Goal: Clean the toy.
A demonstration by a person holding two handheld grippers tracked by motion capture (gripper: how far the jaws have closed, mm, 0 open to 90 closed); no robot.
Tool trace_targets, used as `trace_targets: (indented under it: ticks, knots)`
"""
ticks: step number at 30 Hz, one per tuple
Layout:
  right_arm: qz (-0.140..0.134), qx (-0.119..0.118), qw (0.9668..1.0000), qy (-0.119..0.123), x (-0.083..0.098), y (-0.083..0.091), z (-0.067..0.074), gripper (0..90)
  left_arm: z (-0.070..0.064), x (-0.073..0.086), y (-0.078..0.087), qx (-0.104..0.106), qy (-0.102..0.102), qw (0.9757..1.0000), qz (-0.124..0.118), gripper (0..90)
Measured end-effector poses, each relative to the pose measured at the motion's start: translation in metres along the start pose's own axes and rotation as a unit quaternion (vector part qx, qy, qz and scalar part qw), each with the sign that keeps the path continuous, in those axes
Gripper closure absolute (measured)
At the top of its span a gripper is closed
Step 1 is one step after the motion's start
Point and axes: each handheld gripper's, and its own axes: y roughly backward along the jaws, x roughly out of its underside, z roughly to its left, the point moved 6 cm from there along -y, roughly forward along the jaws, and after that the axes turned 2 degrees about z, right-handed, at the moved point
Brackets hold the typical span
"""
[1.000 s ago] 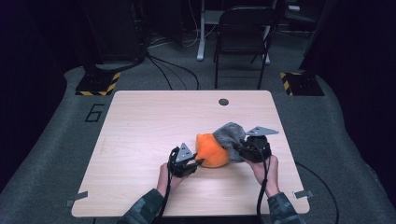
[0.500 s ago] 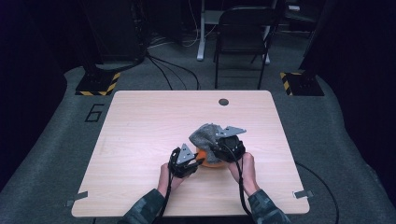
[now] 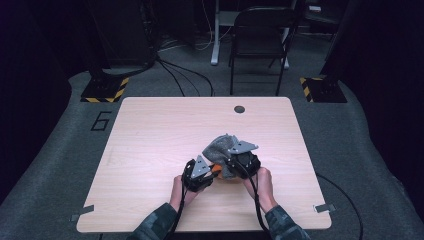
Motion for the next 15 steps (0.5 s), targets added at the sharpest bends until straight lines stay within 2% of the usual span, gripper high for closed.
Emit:
trace_targets:
  ticks: [5,7,10,12,15]
  knots:
    - [-0.001,0.010,0.9999,-0.006,0.005,0.004,-0.009,70.6,0.000,0.000,0.000,0.001,-0.001,1.0000,0.001,73.6]
    - [0.001,0.015,0.9998,-0.017,0.008,0.006,-0.016,70.4,0.000,0.000,0.000,0.002,0.002,1.0000,0.000,73.6]
    - [0.006,0.022,0.9987,-0.045,0.017,0.008,-0.029,70.2,0.000,0.000,0.000,0.004,0.000,1.0000,-0.001,73.5]
    - [0.008,0.021,0.9984,-0.053,0.023,0.007,-0.037,70.1,0.000,0.000,0.000,0.004,-0.002,1.0000,0.000,73.5]
    - [0.019,0.033,0.9972,-0.064,0.032,0.007,-0.048,70.0,0.001,0.000,0.000,0.005,0.000,1.0000,0.000,73.4]
